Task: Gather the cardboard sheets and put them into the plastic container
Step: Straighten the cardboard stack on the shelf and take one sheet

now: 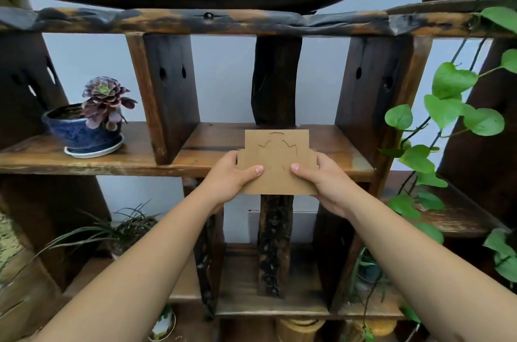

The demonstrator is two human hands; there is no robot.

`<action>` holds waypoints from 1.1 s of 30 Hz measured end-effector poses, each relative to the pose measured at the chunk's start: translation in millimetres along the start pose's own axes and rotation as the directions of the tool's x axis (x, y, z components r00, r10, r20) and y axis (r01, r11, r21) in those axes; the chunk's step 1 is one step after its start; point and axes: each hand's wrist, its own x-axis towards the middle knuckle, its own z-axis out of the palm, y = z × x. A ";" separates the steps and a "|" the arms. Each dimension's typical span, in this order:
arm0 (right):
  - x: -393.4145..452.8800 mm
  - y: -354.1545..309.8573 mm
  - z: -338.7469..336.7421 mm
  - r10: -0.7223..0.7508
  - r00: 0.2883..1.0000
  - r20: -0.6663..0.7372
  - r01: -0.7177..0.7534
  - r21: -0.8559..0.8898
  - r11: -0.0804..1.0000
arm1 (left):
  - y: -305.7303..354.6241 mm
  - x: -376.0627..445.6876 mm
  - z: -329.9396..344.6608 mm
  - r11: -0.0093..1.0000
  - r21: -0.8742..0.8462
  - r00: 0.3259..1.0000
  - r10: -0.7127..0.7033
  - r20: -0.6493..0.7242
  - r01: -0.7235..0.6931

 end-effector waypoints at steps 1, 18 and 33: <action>-8.8 1.4 3.5 0.002 1.000 0.006 -0.002 0.001 1.000 | -4.0 -9.8 -0.5 1.000 -0.011 1.000 -0.013 0.000 0.013; -110.7 49.4 14.8 0.110 0.993 0.032 -0.112 0.036 0.993 | -42.8 -124.3 36.7 0.941 -0.305 0.984 -0.168 -0.054 0.144; -113.8 61.6 -0.7 0.125 0.989 0.073 -0.118 -0.095 0.988 | -43.3 -150.3 64.1 0.931 -0.314 0.959 -0.240 -0.149 0.184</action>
